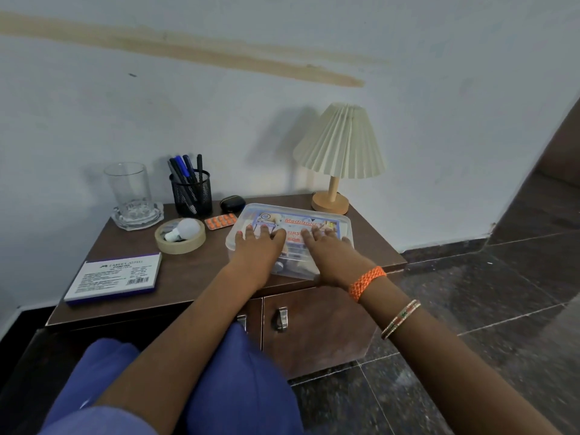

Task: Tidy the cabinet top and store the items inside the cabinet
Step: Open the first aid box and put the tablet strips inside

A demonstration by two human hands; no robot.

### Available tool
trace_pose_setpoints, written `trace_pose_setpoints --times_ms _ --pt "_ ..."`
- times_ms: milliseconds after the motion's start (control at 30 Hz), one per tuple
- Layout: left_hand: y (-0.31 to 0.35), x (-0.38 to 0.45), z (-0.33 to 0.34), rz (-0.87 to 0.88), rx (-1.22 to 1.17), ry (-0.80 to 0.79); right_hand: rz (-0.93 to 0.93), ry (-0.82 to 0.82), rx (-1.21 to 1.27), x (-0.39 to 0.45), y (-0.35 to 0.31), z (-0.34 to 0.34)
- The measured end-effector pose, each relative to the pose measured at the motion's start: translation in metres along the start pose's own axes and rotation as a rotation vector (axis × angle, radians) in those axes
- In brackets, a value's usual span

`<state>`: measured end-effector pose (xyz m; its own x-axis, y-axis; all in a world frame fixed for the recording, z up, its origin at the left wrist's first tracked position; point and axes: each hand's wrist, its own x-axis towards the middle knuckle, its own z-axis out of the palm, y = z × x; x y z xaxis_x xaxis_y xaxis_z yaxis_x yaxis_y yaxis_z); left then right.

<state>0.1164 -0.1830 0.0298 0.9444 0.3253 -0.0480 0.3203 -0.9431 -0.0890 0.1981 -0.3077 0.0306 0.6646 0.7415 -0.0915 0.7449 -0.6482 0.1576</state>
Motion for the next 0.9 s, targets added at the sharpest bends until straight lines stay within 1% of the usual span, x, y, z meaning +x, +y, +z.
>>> trace_pose_setpoints --times_ms 100,167,367,600,767,900 --pt "0.005 -0.005 -0.001 0.001 0.019 -0.016 -0.01 -0.059 0.034 -0.003 0.001 -0.006" --pt "0.006 -0.007 -0.003 0.005 0.017 -0.03 -0.001 -0.062 0.045 -0.007 -0.001 -0.007" --pt "0.001 -0.015 -0.002 0.024 0.004 -0.105 0.049 -0.15 0.044 -0.028 -0.024 -0.009" --pt "0.003 -0.017 0.004 -0.007 0.021 -0.096 0.071 -0.245 0.066 -0.033 -0.036 -0.019" --pt "0.004 -0.018 0.012 -0.02 0.011 -0.042 -0.032 -0.168 0.06 -0.045 -0.031 -0.014" --pt "0.004 -0.02 0.008 -0.019 0.01 -0.053 -0.049 -0.161 0.037 -0.051 -0.03 -0.016"
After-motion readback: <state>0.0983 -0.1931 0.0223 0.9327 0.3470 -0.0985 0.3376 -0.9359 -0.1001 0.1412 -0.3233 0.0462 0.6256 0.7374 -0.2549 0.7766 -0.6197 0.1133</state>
